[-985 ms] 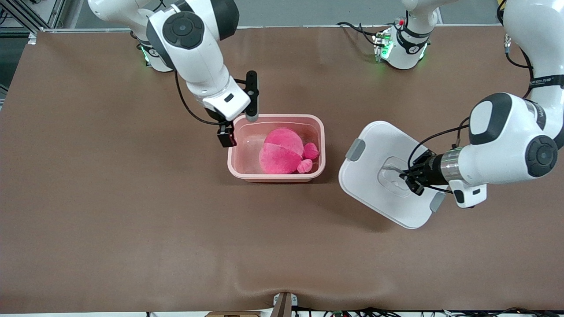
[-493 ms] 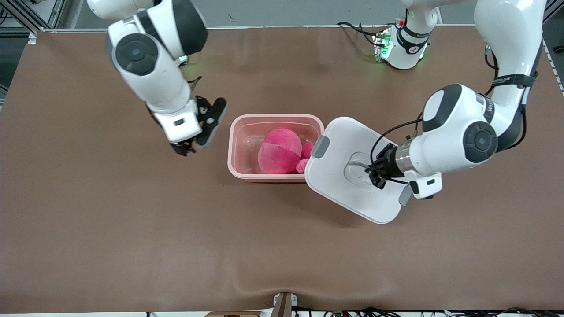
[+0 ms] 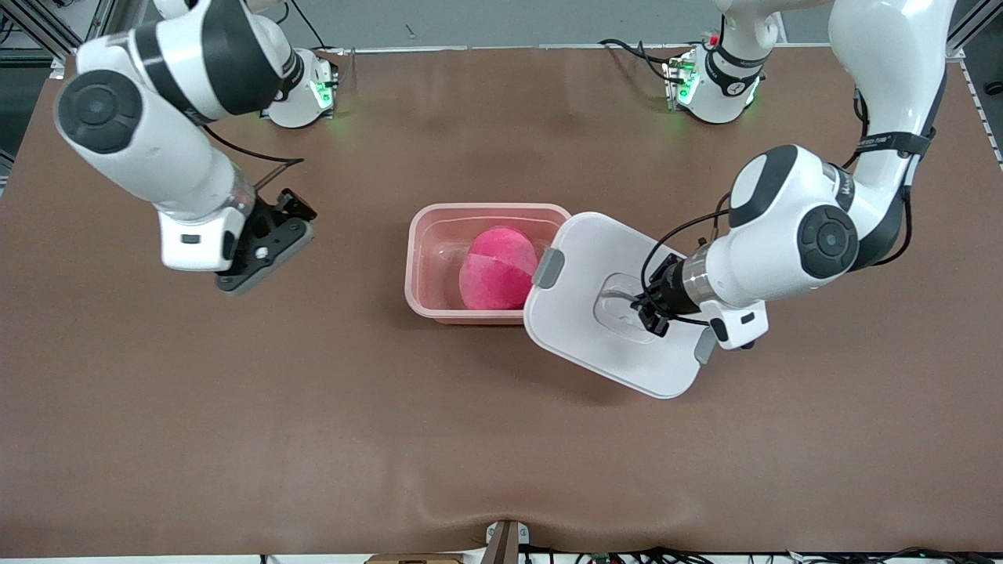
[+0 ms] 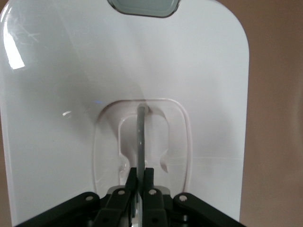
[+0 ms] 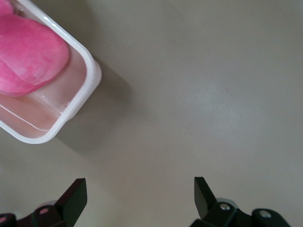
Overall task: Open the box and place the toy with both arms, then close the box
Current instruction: 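Bring the lid over the box with the left gripper while the right gripper withdraws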
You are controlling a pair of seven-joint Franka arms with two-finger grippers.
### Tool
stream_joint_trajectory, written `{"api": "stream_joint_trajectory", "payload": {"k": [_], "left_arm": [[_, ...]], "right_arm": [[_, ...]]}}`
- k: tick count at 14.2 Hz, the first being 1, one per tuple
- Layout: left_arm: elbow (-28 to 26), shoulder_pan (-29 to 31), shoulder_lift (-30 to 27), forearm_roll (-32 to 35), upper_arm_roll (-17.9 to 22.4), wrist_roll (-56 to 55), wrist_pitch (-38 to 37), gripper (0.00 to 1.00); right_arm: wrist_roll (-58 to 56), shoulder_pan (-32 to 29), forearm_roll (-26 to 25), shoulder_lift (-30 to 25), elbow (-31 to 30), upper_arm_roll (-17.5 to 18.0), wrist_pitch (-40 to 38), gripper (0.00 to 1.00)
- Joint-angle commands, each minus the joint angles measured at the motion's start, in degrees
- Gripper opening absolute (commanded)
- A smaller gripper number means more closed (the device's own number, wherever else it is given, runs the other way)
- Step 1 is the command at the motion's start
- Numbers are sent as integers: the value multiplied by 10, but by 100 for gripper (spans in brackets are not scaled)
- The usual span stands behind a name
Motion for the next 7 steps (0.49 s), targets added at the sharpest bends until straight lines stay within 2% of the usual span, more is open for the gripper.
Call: {"api": "stream_joint_trajectory", "payload": {"k": [1,3,7], "left_arm": [[5,-34,-5,37,2,-69,15,0],[-6,-42,-32,72,-2,-146,9,0],[-9,-74,-36,74,-19,-292,18,0]], "right_arm": [[22,-55,2,-30,-10,15,-12,100],[35,-100,6,-49,-13,15,-5,100],[127,-171,6,-81,-28,16,17,100]]}}
